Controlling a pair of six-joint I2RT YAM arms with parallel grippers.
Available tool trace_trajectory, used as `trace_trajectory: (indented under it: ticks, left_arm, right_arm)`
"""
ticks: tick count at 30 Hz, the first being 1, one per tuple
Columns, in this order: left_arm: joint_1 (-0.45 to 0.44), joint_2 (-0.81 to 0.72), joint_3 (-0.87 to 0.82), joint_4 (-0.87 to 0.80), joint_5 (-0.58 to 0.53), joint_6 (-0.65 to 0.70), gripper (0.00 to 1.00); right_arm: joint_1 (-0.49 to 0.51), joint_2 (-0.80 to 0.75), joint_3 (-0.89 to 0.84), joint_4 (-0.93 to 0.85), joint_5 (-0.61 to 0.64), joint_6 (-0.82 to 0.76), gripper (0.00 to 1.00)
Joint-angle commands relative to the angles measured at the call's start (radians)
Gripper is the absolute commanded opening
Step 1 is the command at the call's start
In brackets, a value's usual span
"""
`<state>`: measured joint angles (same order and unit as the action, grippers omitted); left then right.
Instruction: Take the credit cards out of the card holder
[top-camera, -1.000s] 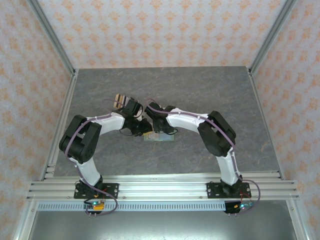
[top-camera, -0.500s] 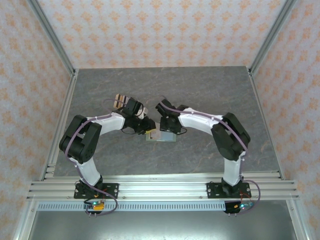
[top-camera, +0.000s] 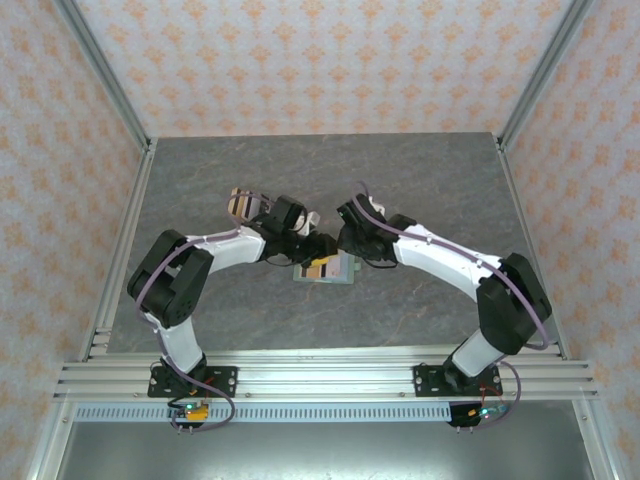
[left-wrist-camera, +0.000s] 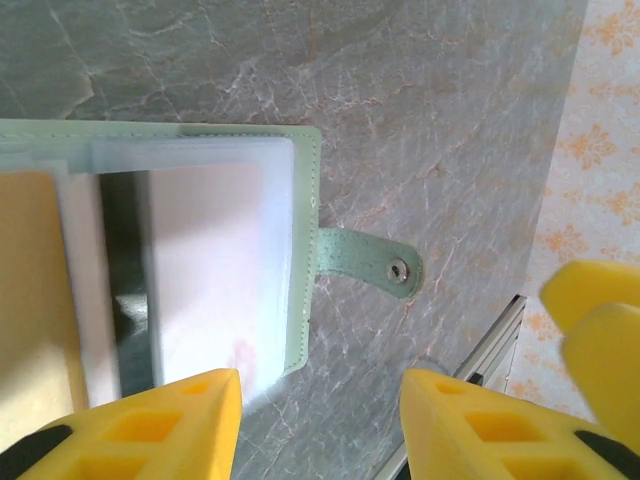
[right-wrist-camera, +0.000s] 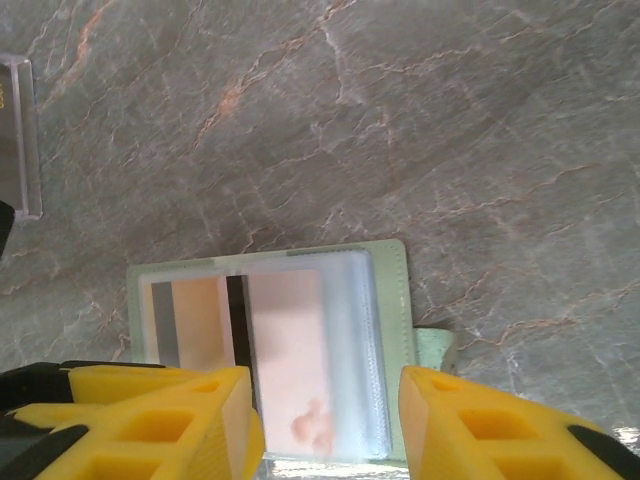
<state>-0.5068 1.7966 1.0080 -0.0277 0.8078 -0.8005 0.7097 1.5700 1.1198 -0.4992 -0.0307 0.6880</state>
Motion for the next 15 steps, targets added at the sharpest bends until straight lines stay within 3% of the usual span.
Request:
trace_trajectory:
  ticks: [1,8,15]
  left_arm:
    - [0.002,0.008,0.030,-0.006,-0.013,0.001,0.47]
    - [0.065,-0.060,-0.022,-0.081,-0.116,0.020,0.41]
    - [0.077,-0.028,-0.027,-0.107,-0.101,0.041,0.35]
  right_arm:
    - [-0.003,-0.021,-0.007,0.009,0.056,0.015,0.44]
    - [-0.001,0.082,0.039,0.002,-0.047,-0.018,0.32]
    - [0.017,0.202,0.086,-0.052,-0.046,-0.024,0.22]
